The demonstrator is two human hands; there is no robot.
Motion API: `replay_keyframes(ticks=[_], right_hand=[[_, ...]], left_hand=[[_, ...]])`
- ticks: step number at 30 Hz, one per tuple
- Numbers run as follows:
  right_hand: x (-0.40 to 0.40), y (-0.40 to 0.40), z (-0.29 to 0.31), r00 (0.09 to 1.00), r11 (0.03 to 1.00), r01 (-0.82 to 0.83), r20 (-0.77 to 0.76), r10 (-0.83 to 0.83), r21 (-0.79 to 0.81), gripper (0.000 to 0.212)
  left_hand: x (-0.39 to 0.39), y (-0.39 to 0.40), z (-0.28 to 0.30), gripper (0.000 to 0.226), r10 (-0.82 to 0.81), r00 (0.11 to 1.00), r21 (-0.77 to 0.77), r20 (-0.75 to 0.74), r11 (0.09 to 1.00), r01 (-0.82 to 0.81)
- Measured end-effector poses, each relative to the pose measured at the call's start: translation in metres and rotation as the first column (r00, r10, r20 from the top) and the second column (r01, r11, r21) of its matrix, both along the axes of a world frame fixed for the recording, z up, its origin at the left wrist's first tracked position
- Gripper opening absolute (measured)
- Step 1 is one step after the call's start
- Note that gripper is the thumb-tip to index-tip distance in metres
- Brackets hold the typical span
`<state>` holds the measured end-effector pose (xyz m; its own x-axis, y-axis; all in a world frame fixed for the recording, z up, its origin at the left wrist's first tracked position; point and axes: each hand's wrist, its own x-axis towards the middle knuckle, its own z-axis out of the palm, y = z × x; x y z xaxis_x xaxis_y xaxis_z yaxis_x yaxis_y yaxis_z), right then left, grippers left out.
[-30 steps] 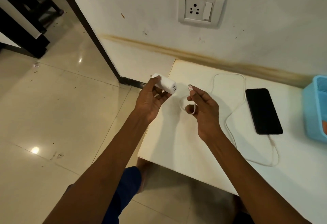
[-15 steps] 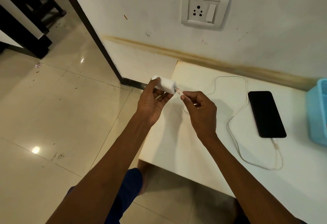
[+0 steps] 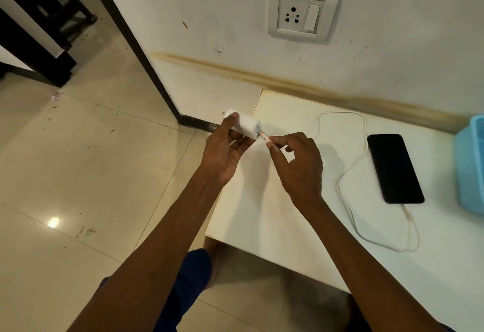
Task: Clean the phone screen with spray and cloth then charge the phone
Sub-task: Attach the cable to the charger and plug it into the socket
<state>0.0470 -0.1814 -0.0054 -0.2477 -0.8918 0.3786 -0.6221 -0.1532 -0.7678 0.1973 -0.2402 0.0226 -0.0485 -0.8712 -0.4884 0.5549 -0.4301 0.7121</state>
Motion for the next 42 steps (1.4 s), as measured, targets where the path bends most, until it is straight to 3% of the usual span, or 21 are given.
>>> replay_keyframes(ticks=[7,15,25,31,36,42], right_hand=[[0.000,0.001,0.001,1.000,1.000,-0.024,-0.015,0.024,0.002,0.004],[-0.001,0.002,-0.005,1.000,1.000,0.011,-0.022,-0.010,0.011,0.005],[-0.001,0.001,-0.011,0.999,0.999,0.050,0.009,-0.050,0.006,0.007],[-0.008,-0.005,-0.009,0.998,0.995,-0.029,0.061,0.023,0.096,0.008],[-0.010,-0.009,-0.004,0.985,0.972,-0.135,0.136,0.110,0.195,0.030],[-0.010,-0.013,-0.005,0.978,0.957,-0.136,0.187,0.089,0.255,0.033]], left_hand=[[-0.003,0.000,0.002,0.053,-0.005,0.994,-0.033,0.106,0.999,0.009],[-0.005,0.001,-0.003,0.014,-0.048,0.976,-0.106,0.212,0.992,0.071],[-0.009,0.005,0.000,0.013,-0.066,0.980,-0.114,0.188,0.990,0.089],[-0.010,0.001,0.006,0.042,-0.015,0.953,-0.135,0.301,0.989,0.058],[-0.011,0.004,0.005,0.047,-0.055,0.916,-0.155,0.398,0.980,0.126],[-0.009,0.004,0.006,0.046,-0.074,0.897,-0.198,0.435,0.964,0.175]])
